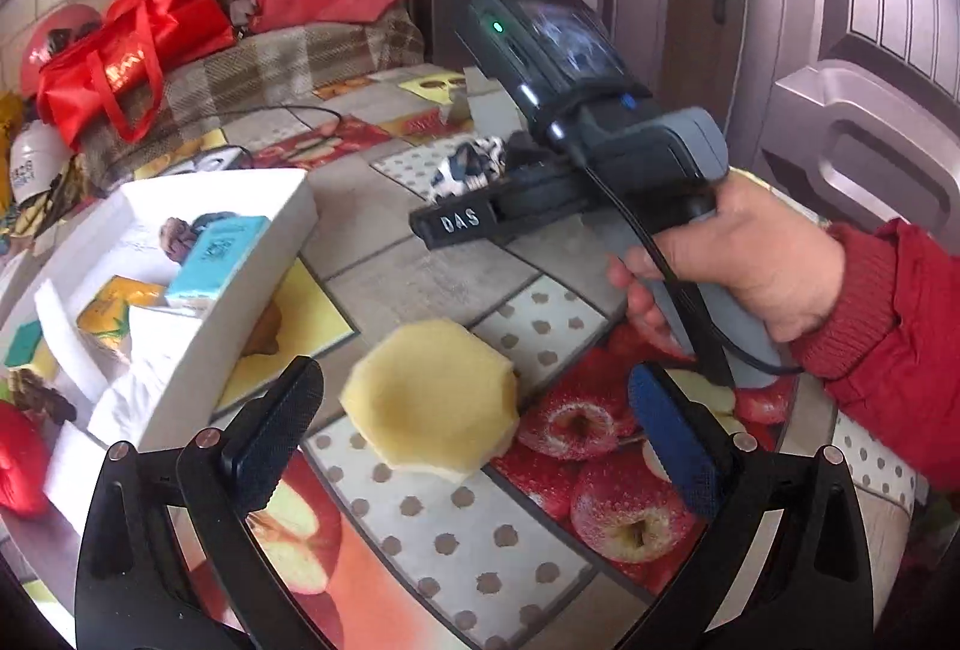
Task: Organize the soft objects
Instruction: 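Grasp the yellow octagonal sponge with left tool while right tool grasps cow-print cloth, then lower the octagonal sponge into the tray with left tool while right tool drops cloth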
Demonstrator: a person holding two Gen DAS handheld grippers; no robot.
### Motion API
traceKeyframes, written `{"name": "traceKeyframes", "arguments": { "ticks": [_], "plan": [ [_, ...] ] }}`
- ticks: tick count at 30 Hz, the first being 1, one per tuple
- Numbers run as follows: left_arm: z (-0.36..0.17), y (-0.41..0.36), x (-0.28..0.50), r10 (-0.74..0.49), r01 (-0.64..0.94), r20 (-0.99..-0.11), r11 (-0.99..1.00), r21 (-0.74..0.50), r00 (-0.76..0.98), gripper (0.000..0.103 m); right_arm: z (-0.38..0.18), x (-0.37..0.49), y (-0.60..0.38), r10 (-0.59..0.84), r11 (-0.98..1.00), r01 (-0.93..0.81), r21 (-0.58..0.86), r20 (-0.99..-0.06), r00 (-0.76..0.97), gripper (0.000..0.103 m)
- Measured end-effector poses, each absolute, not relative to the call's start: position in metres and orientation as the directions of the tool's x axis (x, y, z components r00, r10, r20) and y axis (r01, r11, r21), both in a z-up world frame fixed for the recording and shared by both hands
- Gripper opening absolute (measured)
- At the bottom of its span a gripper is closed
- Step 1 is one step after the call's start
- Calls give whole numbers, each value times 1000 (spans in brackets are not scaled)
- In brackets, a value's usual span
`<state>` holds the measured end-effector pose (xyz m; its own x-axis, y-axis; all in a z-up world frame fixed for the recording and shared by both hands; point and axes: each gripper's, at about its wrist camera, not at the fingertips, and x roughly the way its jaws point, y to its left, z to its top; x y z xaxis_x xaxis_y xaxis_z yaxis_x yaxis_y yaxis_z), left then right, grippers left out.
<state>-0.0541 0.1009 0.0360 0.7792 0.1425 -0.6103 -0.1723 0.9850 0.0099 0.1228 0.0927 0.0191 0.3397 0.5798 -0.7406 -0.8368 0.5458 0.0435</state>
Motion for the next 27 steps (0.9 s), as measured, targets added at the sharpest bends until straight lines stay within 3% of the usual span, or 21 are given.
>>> {"name": "traceKeyframes", "arguments": {
  "ticks": [9, 10, 12, 14, 17, 21, 24, 27],
  "plan": [
    [9, 120, -14, 128, -201, -762, 980, -3, 635, 102, 19, 122, 94, 574, 548, -836, 33, -742, 346, 51],
    [7, 121, -13, 136, -208, -769, 978, 4, 625, 99, 19, 122, 94, 575, 547, -836, 34, -742, 346, 51],
    [5, 122, -13, 138, -214, -774, 977, 3, 618, 79, 19, 122, 94, 576, 547, -836, 37, -741, 344, 51],
    [5, 122, -15, 141, -216, -766, 976, 2, 627, 67, 19, 122, 94, 575, 549, -835, 35, -741, 347, 51],
    [7, 120, -19, 142, -211, -753, 977, 4, 642, 62, 20, 122, 94, 577, 553, -832, 33, -736, 354, 51],
    [29, 116, -51, 183, -233, -617, 973, -1, 766, 62, 31, 120, 82, 619, 571, -820, 45, -679, 394, 51],
    [47, 115, -86, 245, -279, -457, 960, -8, 855, 63, 45, 112, 62, 678, 590, -806, 56, -576, 456, 51],
    [54, 112, -115, 358, -361, -352, 931, 62, 865, 63, 57, 96, 39, 721, 604, -796, 53, -462, 516, 52]
  ]
}}
